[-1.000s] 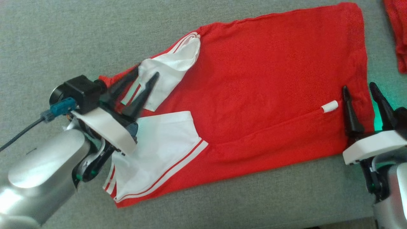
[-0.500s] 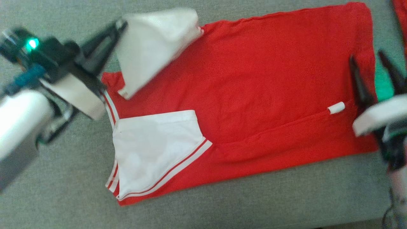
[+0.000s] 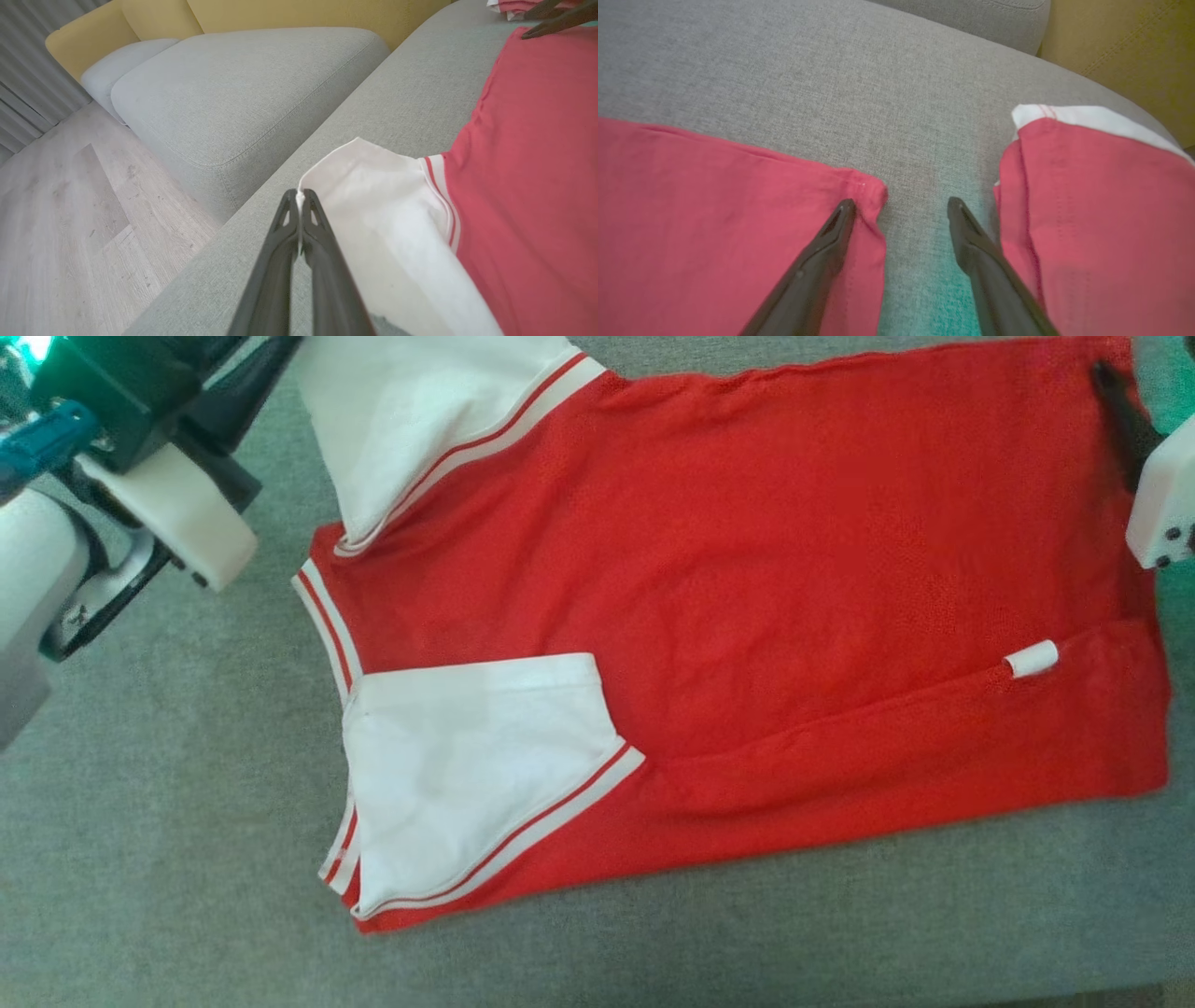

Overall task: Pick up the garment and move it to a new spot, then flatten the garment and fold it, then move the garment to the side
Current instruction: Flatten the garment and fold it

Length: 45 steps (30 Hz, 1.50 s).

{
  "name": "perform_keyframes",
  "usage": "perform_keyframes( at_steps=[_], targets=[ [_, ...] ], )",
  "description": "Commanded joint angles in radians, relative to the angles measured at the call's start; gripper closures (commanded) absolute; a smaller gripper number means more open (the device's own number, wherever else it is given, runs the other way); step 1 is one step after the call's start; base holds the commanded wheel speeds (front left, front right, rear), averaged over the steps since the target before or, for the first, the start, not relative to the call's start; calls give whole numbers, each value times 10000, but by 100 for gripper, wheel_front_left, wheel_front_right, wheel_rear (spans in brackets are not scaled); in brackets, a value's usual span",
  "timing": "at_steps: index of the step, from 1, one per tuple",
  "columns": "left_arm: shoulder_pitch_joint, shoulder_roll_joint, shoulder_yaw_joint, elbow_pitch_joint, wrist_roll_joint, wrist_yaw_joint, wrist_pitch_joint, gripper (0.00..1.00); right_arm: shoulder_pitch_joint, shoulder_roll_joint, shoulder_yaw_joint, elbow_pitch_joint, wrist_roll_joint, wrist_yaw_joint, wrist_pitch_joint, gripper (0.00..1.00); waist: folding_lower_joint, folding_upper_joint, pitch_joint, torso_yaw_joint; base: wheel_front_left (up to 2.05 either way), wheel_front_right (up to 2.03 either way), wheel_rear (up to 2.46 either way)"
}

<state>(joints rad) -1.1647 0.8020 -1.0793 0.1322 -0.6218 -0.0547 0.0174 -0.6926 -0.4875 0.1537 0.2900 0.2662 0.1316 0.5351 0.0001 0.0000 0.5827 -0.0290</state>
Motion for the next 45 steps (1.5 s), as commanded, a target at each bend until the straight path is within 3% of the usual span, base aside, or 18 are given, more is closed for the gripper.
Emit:
perform_keyframes(
  at_steps=[1,5,6,7,10,11,14,17,18,19,29,37,45],
  targets=[
    [-451,341,446,-95,72,-30,16,100,-16,-297,125,-247,101,-9,113,0,-1,0,11,28,0,0,0],
    [-433,324,407,8,27,-90,-62,100,-104,-475,364,-230,387,-9,335,0,-1,0,25,81,0,0,0],
    [-442,333,404,35,19,-110,-83,100,-112,-527,460,-249,453,-9,358,4,-1,0,26,92,0,0,0],
    [-454,344,400,64,14,-127,-99,100,-121,-586,578,-277,535,-9,374,14,-1,0,28,100,0,0,0],
    [-502,368,390,130,31,-154,-134,100,-190,-807,940,-331,675,-9,389,13,-1,0,29,114,0,0,0],
    [-518,374,386,149,37,-161,-143,100,-224,-873,1057,-338,727,-9,410,16,-1,0,29,117,0,0,0],
    [-563,379,372,195,54,-179,-171,100,-372,-1087,1406,-340,878,-9,479,50,-1,0,34,131,0,0,0],
    [-601,375,350,245,72,-196,-194,100,-513,-1233,1646,-304,1022,-9,510,72,-1,0,37,154,0,0,0],
    [-611,371,342,265,74,-203,-202,100,-551,-1272,1703,-280,1073,-9,514,91,-1,0,36,162,0,0,0],
    [-620,368,333,286,79,-210,-214,100,-585,-1305,1755,-252,1118,-9,513,100,-1,0,32,167,0,0,0],
    [-795,437,365,648,350,-175,-702,100,-959,-1248,1503,-36,1217,-9,-551,100,-1,0,-124,111,0,0,0],
    [-1636,555,827,1365,962,73,-1895,100,-1499,-884,429,129,1222,-9,-2450,100,-1,0,-279,10,0,0,0],
    [-1400,437,899,1429,694,77,-2300,100,-749,-904,-26,-47,1581,-9,-3331,100,-1,0,-524,193,0,0,0]
  ],
)
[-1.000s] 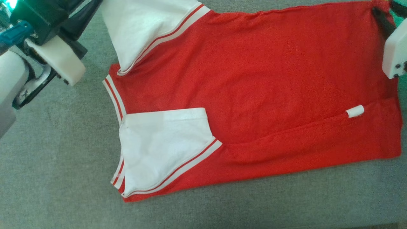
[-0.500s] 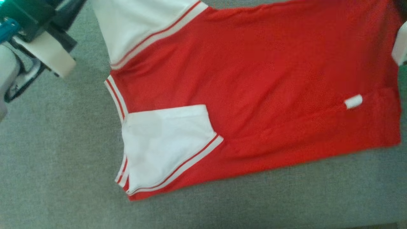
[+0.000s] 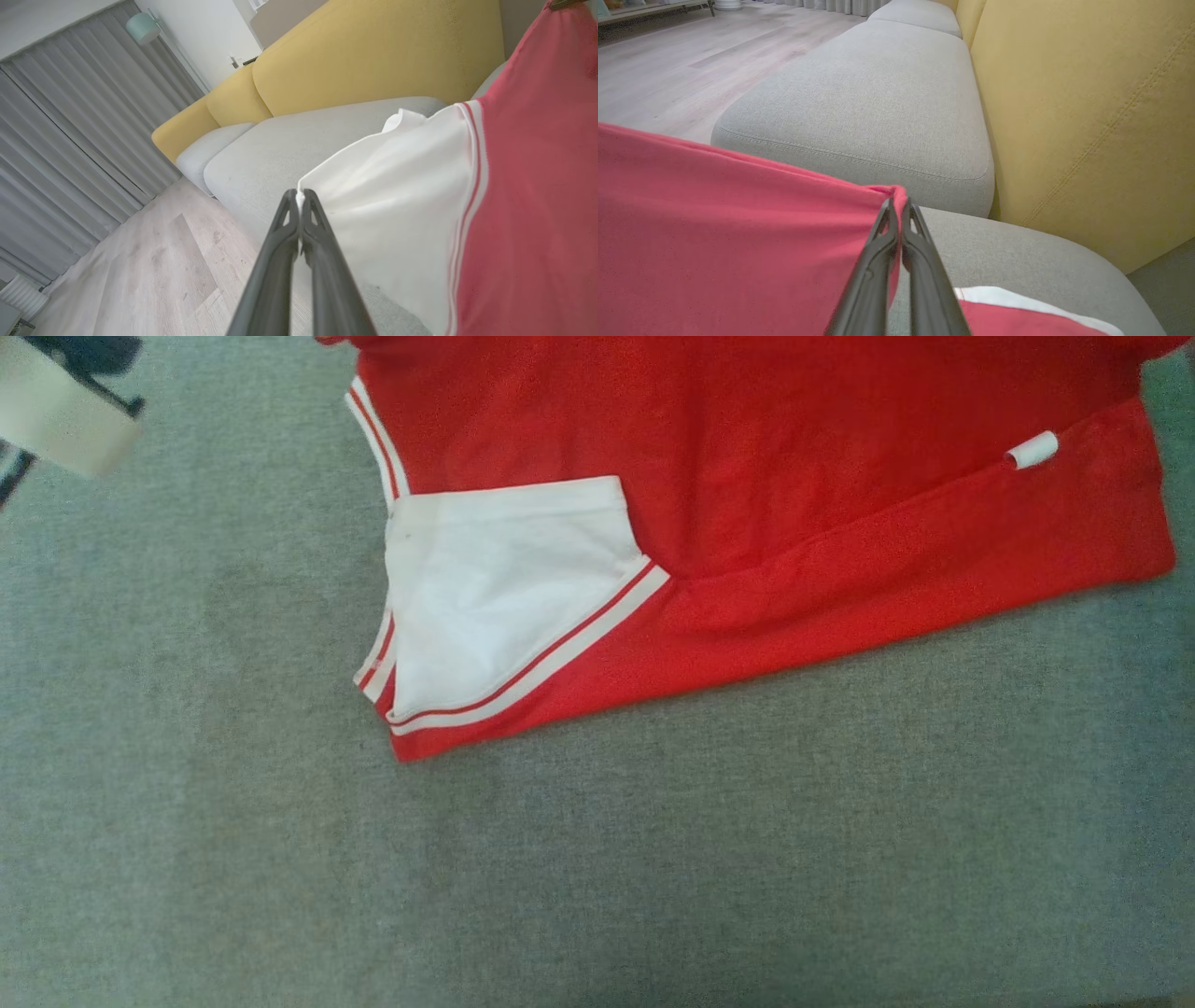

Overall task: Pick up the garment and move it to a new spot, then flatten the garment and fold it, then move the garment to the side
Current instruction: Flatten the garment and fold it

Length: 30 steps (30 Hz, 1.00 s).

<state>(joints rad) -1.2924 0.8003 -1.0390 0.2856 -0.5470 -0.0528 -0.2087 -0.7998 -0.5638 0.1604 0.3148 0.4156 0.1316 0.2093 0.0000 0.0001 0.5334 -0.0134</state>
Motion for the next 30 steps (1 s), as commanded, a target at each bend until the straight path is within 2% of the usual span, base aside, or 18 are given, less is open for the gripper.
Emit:
perform_keyframes(
  at_steps=[1,8,16,22,29,30],
  targets=[
    [34,465,447,-165,-102,74,-50,100,497,-143,-143,-346,122,-9,-151,100,0,-1,-65,68,0,0,0],
    [1554,888,127,-1278,-597,571,32,100,1779,-162,-551,-669,134,-9,-513,100,0,-1,-323,214,0,0,0],
    [3472,1523,-329,-3394,-1086,1712,354,100,2971,-206,-963,-1015,-321,-9,-916,100,0,-1,-433,424,0,0,0],
    [4529,1405,-709,-4161,-1341,2360,374,100,3819,-73,-1153,-1262,-668,-9,-1026,100,0,-1,-425,487,0,0,0],
    [5135,976,-971,-4152,-1541,2572,175,100,4383,79,-1458,-1366,-866,-9,-954,100,0,-1,-416,510,0,0,0],
    [5208,898,-990,-4124,-1589,2592,138,100,4431,120,-1496,-1368,-932,-9,-943,89,0,-1,-416,502,0,0,0]
  ],
)
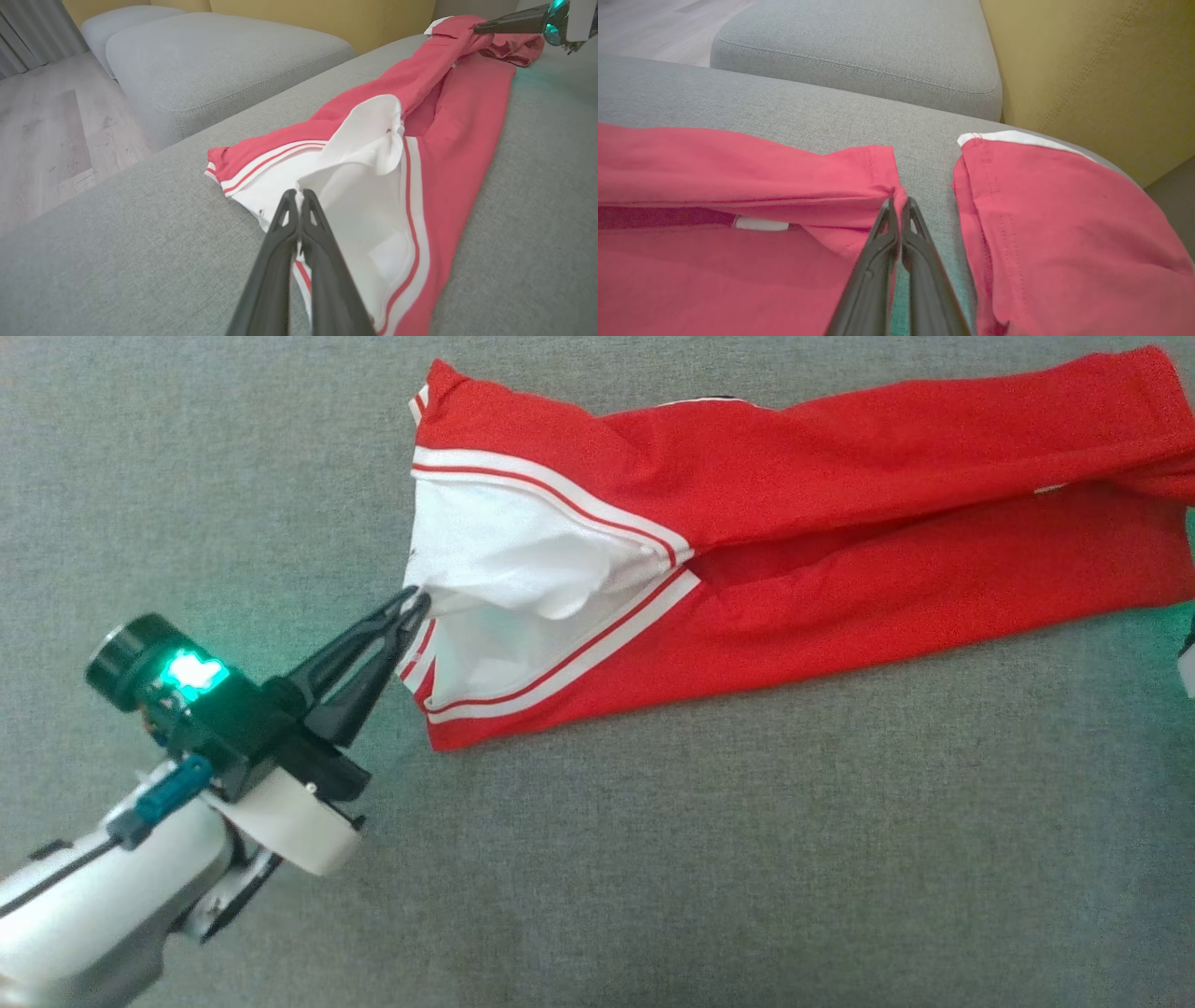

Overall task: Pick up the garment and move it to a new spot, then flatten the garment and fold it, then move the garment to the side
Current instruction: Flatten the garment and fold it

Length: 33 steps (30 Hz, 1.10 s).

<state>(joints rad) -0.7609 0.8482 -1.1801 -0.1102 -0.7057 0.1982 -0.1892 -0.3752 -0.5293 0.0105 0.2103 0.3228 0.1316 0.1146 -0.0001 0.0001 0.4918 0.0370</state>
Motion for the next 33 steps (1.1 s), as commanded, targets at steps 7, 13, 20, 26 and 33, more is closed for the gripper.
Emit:
perform_keyframes(
  at_steps=[7,13,20,26,33],
  targets=[
    [367,-298,563,264,-346,439,-422,0,425,480,-379,-84,-430,-9,-110,0,1,-1,-173,-19,0,0,0],
    [1402,-1547,1678,802,-582,1743,-710,0,1302,1422,-1447,-334,-493,-9,-627,0,1,-1,-720,108,0,0,0],
    [3478,-3436,4312,423,1219,2489,-723,0,2114,2413,-2362,-1188,-328,-9,-705,0,1,-1,-1254,412,0,0,0],
    [4856,-4868,5863,72,2772,1891,-724,0,1388,2423,-2744,-776,-208,-9,-135,0,1,-1,-1388,890,0,0,0],
    [5385,-5941,6889,167,3887,754,-725,0,346,2016,-3153,866,-579,-9,698,0,1,-1,-1298,1488,0,0,0]
  ],
)
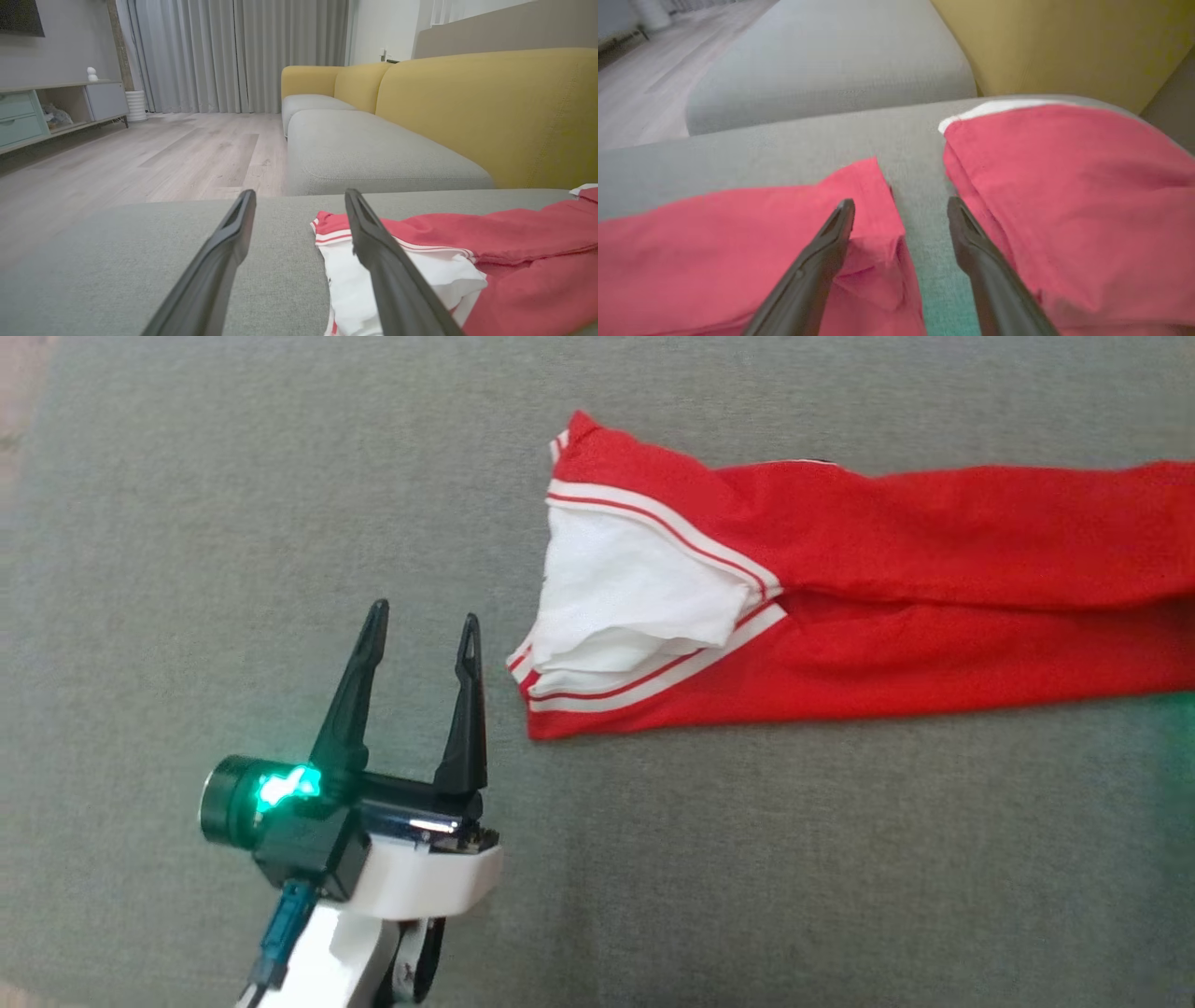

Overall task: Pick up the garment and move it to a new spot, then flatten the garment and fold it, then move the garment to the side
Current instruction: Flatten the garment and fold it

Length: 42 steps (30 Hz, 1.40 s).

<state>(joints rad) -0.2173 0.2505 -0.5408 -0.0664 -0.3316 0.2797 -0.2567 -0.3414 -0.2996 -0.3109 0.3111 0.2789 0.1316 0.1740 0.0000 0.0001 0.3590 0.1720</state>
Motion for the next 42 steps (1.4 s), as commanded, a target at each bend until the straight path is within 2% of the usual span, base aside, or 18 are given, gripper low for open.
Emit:
perform_keyframes(
  at_steps=[1,7,8,9,10,12,22,28,31,37,42],
  targets=[
    [-4,-74,634,-256,273,-185,-50,0,-3,-307,-2,87,-214,-9,274,0,0,-1,34,196,0,0,0],
    [321,-691,1398,-189,796,-831,-50,0,357,-122,-110,644,-110,-9,1229,0,0,-1,44,287,0,0,0],
    [367,-784,1499,-172,872,-928,-50,0,417,-84,-77,648,-19,-9,1412,13,0,-1,41,271,0,0,0],
    [367,-784,1499,-172,872,-928,-50,0,417,-84,-77,648,-19,-9,1412,13,0,-1,41,271,0,0,0],
    [407,-873,1594,-157,942,-1025,-50,0,450,-55,-55,630,90,-9,1548,36,0,-1,41,253,0,0,0],
    [483,-1093,1869,-114,1145,-1302,-50,0,475,-70,61,518,355,-9,1815,100,0,-1,51,158,0,0,0],
    [620,-1425,2691,-22,1683,-1975,-51,0,655,-395,101,-509,411,-9,1200,100,0,-1,-122,-661,0,0,0],
    [707,-1573,2997,33,1891,-2235,-51,0,1156,-799,-86,-1887,316,-9,1099,100,0,-1,-347,-1179,0,0,0],
    [742,-1633,3102,74,1969,-2352,-51,0,1010,-762,88,-2799,335,-9,1162,100,0,-1,-446,-1348,0,0,0],
    [733,-1743,3194,196,2095,-2569,-51,0,260,-171,1558,-4582,313,-9,1623,100,0,-1,-565,-1431,0,0,0],
    [716,-1832,3187,298,2111,-2742,-51,0,-376,496,3174,-5266,289,-9,1893,100,0,-1,-591,-1188,0,0,0]
  ],
)
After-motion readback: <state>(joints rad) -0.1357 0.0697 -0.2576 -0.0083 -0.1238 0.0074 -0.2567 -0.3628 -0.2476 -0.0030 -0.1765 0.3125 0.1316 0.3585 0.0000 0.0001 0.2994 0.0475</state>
